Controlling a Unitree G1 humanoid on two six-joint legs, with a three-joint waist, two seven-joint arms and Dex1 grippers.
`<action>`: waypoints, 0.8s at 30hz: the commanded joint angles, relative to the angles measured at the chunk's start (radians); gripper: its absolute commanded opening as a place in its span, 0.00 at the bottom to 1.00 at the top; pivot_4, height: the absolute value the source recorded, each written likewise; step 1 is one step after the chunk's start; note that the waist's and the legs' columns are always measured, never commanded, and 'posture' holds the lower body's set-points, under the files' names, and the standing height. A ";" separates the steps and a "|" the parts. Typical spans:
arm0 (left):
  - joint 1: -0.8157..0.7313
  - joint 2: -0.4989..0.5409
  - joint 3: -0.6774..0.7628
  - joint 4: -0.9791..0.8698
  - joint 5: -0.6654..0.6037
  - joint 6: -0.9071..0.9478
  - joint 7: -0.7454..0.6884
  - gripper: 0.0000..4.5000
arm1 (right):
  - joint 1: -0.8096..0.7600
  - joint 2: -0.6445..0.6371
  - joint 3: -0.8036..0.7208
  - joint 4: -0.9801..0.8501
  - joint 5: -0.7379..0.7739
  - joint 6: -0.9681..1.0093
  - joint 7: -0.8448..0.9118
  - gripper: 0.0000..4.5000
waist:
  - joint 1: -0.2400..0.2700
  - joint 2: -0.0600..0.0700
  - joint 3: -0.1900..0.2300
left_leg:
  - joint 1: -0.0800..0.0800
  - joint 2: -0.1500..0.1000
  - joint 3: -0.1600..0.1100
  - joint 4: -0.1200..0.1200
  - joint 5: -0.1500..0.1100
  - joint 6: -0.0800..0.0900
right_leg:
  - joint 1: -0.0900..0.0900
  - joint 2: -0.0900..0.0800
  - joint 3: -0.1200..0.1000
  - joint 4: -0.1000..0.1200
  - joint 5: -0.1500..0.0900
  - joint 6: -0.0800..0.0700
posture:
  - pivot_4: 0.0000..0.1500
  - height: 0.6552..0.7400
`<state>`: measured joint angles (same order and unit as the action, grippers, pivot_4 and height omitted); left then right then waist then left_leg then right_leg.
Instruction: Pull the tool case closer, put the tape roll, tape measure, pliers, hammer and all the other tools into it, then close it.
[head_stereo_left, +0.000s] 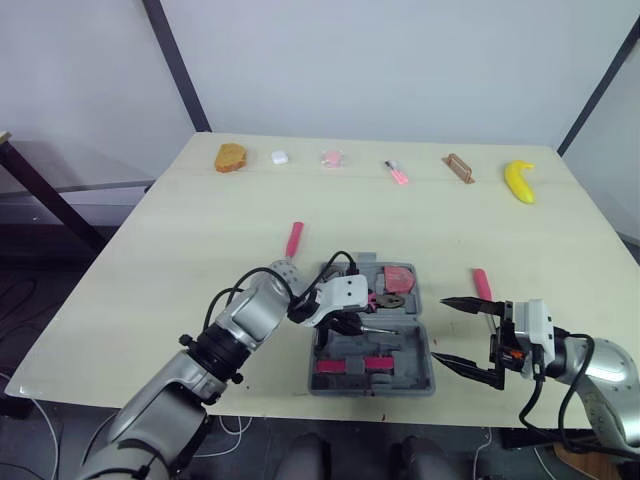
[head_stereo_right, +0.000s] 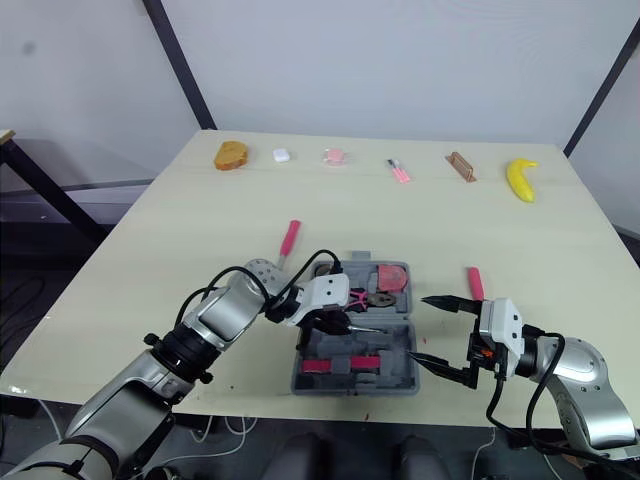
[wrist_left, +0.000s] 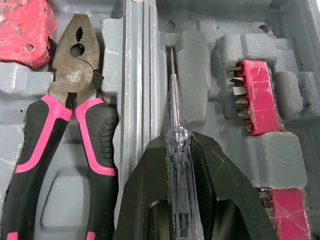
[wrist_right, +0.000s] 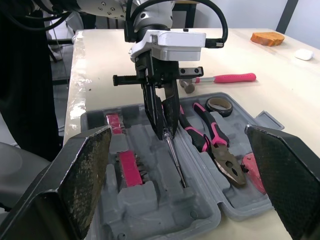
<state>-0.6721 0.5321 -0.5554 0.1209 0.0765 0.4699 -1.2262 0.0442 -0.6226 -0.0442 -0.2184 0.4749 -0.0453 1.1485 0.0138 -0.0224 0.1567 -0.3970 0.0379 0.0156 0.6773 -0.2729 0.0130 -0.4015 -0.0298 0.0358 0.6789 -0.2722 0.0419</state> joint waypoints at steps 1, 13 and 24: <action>-0.003 0.004 -0.002 0.008 0.028 -0.023 0.017 0.02 | 0.002 0.000 -0.007 -0.018 0.009 -0.013 0.004 1.00 | 0.000 0.000 0.000 | 0.000 0.000 0.000 0.000 0.000 0.000 | 0.000 0.000 0.000 0.000 0.000 0.000 | 1.00 1.00; 0.004 0.010 0.009 0.001 0.029 -0.032 0.019 0.02 | -0.009 0.008 0.004 0.009 -0.002 -0.033 0.022 1.00 | -0.001 0.000 0.000 | 0.000 0.000 0.000 0.000 0.000 0.000 | 0.000 0.000 0.000 0.000 0.000 0.000 | 1.00 1.00; -0.001 0.010 0.003 0.013 0.036 -0.047 0.019 0.25 | -0.007 0.017 0.008 0.024 -0.010 -0.049 0.025 1.00 | 0.000 0.000 0.000 | 0.000 0.000 0.000 0.001 0.000 0.000 | 0.000 0.000 0.000 0.000 0.000 0.000 | 1.00 1.00</action>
<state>-0.6695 0.5357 -0.5570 0.1292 0.0866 0.4282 -1.2238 0.0389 -0.6064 -0.0328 -0.1779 0.4607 -0.0770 1.1703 0.0136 -0.0223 0.1567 -0.3970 0.0380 0.0154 0.6780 -0.2729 0.0130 -0.4014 -0.0296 0.0357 0.6793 -0.2722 0.0419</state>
